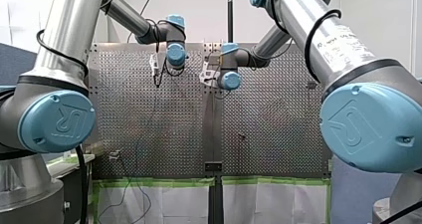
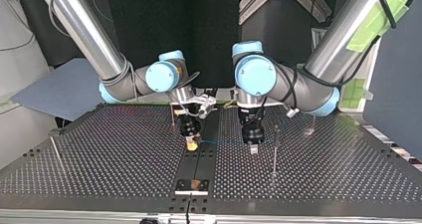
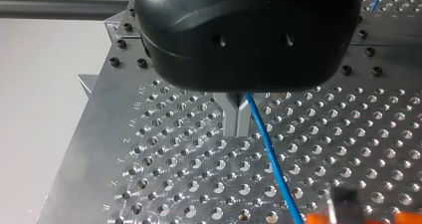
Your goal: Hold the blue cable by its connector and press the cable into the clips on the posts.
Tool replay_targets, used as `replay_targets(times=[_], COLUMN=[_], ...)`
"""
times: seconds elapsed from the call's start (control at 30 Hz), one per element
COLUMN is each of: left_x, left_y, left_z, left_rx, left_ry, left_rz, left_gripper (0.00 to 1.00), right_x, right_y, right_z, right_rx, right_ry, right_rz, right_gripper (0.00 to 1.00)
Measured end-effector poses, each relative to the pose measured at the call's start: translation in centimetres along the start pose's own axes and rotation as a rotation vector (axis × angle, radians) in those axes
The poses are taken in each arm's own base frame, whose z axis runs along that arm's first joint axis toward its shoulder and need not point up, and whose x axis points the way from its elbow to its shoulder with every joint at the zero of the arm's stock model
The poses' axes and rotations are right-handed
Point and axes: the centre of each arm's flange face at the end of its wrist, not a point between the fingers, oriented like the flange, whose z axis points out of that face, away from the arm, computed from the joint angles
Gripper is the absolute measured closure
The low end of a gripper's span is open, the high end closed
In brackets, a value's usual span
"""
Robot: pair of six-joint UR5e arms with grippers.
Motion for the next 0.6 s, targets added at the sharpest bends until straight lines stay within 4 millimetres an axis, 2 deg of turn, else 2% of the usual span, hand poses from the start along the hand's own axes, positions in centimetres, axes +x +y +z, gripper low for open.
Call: replay_targets(times=[0.4,0.6], left_x=[0.2,2.9], left_y=[-0.2,-0.9], left_z=[-0.2,-0.2], left_rx=[0.006,0.016], left_ry=[0.007,0.056], left_rz=[0.0,0.032], left_gripper=[1.0,1.0], right_x=[-0.1,-1.1], right_y=[-0.1,0.4], right_z=[-0.1,-0.6], right_rx=[0.0,-0.011], right_ry=[-0.003,-0.023], right_rz=[0.001,-0.004], right_gripper=[1.0,1.0])
